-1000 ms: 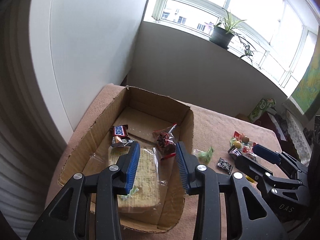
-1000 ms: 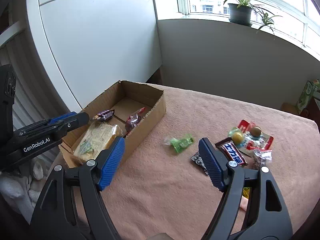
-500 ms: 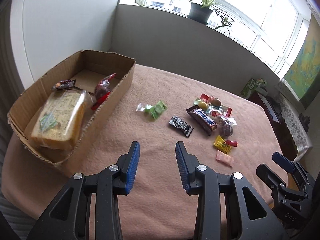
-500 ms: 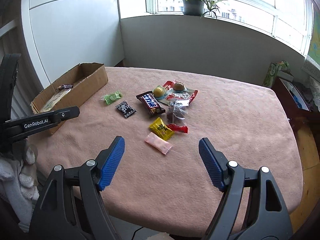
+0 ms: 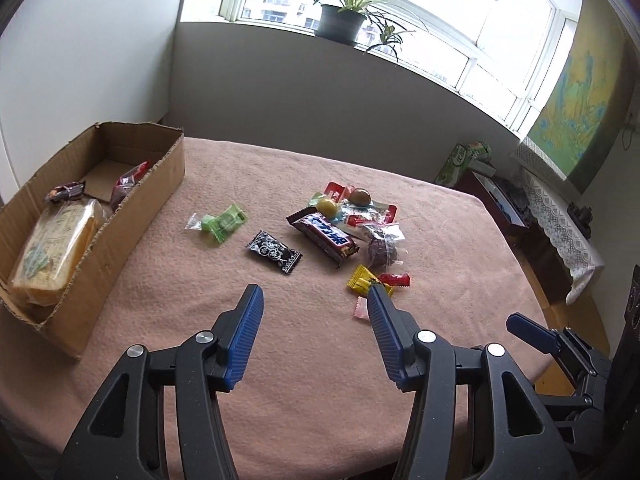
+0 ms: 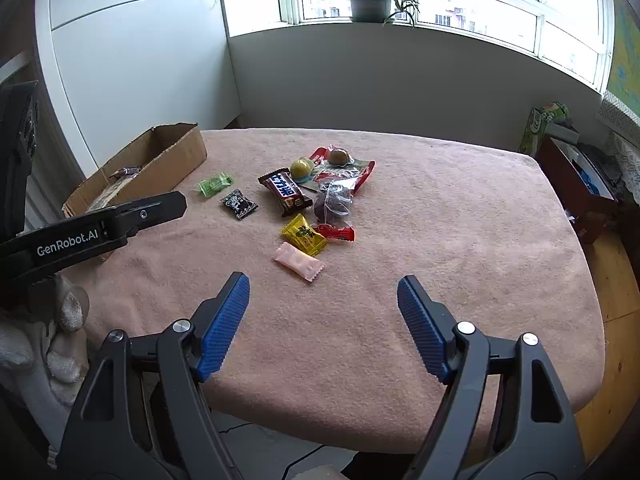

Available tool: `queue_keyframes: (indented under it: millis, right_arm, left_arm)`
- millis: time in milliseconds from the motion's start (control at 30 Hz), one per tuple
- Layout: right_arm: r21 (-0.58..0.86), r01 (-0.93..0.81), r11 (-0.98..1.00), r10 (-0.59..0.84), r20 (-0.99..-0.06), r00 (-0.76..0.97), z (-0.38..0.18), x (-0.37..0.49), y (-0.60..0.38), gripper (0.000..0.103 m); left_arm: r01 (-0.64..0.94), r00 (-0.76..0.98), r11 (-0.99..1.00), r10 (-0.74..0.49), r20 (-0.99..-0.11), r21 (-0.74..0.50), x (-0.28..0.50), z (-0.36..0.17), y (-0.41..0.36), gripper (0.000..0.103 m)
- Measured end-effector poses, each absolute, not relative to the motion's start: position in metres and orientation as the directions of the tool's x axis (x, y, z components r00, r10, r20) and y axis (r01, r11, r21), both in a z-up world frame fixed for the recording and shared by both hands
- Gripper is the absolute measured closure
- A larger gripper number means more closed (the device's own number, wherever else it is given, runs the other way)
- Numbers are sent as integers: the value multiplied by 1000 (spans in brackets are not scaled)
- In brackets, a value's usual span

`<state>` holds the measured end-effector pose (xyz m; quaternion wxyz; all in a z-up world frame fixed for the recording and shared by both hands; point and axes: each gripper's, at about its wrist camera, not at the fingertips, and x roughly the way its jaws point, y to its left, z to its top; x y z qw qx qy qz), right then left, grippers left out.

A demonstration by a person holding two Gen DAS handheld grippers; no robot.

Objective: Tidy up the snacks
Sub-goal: 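Open both grippers and withdraw them from the box back over the table, then grasp the blue-and-white chocolate bar with the left gripper while the right grasps the clear snack bag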

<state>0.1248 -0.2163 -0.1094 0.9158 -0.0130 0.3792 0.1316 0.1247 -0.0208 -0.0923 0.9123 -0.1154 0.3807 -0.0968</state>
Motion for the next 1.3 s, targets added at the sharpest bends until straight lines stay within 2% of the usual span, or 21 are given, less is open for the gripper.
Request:
queue_keyframes:
  millis: [300,533,900,967,1167,1300]
  right_arm:
    - [181,-172,968,250,-721,646,-128,117,-231,24]
    - [242,-135,961,272,-741,614,-139,131,-255,24]
    - [265,-225,938,347,-724,595,-133,167,-226,24]
    - [287,-221,932,362,-721,590,-133,175,-229,30]
    - [382,-185,905,417,-721,554,-141,202,-250,38]
    - [399,-169,901,424,-729,537,-145,221,-260,39]
  left_arm:
    - [194,664,960,-279,-694,-201,113,-97,-11,50]
    - [218,629,947,-322,-708,-237,112,-113,2,50]
    - [251,586,936,-349,-731,-246,142,-111,20,50]
    - [250,585,939,-340,-736,-235,148,-111,22,50]
    - [237,588,941,-336,-736,-241,161,-112,23,50]
    - [228,578,934,-357,-734,-275,169,-117,13,50]
